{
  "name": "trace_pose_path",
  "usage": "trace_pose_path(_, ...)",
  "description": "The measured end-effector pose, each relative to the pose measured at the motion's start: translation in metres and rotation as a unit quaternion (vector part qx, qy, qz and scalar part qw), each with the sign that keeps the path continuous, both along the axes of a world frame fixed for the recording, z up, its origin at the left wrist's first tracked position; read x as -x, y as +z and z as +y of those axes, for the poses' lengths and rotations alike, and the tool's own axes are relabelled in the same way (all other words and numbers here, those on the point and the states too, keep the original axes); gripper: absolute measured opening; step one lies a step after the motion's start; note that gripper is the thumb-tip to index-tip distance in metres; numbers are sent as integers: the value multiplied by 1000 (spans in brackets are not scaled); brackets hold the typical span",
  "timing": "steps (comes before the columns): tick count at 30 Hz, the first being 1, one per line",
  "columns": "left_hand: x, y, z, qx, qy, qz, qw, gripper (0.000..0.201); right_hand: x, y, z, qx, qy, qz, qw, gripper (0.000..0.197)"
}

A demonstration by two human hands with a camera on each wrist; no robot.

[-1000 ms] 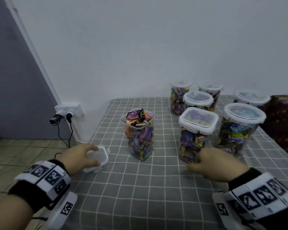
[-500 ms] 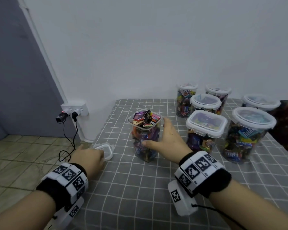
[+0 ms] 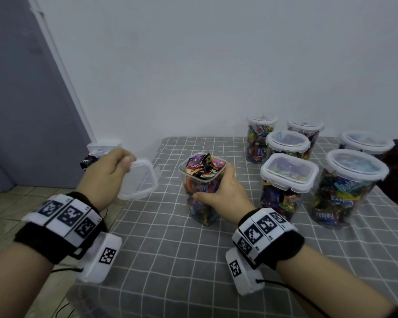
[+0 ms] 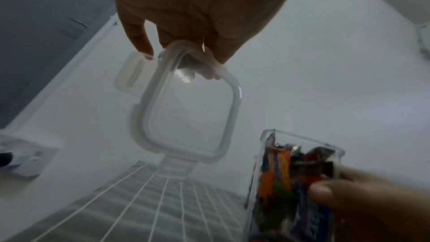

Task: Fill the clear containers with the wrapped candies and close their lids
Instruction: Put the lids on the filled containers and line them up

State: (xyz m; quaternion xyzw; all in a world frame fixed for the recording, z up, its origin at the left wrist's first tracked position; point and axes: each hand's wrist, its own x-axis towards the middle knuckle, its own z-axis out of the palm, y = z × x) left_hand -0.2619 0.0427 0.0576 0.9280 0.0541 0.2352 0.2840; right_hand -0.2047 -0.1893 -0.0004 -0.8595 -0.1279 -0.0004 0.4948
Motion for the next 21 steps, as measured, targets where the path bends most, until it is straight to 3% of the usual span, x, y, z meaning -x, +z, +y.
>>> trace_pose_path(7, -17, 41, -23, 71, -131, -29, 988, 23, 5, 3, -9, -4, 29, 12, 999, 83)
trace_pose_path(15, -49, 44, -86, 101, -253, 105, 956, 32, 15, -1, -20, -18, 65, 11, 998, 84)
trace_pose_path(21, -69, 33, -110, 57, -261, 158, 951, 34, 23, -5, -29, -5, 100, -1, 995, 95)
